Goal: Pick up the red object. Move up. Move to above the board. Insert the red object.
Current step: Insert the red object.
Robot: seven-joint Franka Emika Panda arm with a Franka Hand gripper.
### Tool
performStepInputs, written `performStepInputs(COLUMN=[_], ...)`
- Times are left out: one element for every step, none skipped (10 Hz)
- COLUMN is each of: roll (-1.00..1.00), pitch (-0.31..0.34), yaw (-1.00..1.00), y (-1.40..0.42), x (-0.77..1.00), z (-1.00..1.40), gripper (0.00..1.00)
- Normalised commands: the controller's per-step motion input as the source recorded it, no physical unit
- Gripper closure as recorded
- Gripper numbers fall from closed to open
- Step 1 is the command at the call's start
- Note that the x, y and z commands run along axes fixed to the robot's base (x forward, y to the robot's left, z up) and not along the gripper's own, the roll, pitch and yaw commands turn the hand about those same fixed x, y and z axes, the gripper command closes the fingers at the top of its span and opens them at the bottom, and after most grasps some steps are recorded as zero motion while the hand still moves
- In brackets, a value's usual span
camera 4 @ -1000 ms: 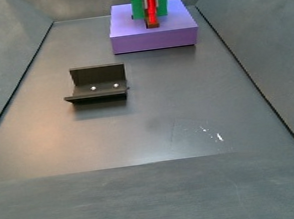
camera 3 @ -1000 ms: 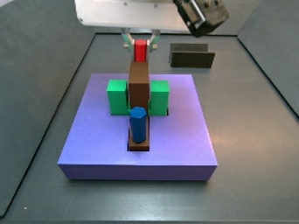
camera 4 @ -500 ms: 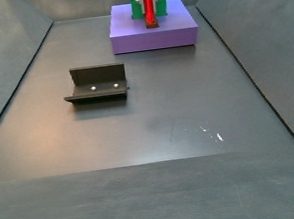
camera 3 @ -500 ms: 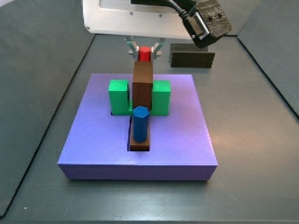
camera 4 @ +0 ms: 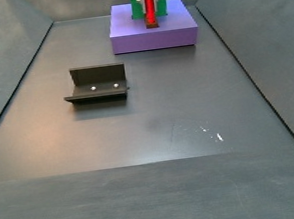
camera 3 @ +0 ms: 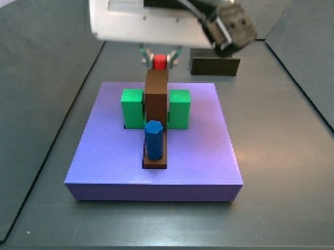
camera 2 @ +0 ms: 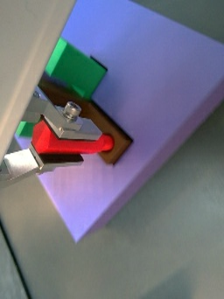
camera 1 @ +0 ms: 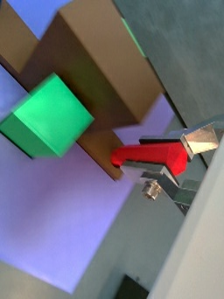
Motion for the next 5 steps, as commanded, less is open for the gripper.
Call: performStepInputs(roll=[0.0,0.05,0.06,0.01,0.0], pitch=[0.0,0.0,0.0,0.0,0.0], yaw=[-0.02,0.0,0.0,-0.01,0.0], y=[0.0,0.04,0.05,0.08,0.0], x=[0.04,0.05,0.03,0.01,0.0], z=[-0.39,-0.43,-0.48,-0.47,0.0], gripper=[1.0,1.0,1.0,1.0,1.0])
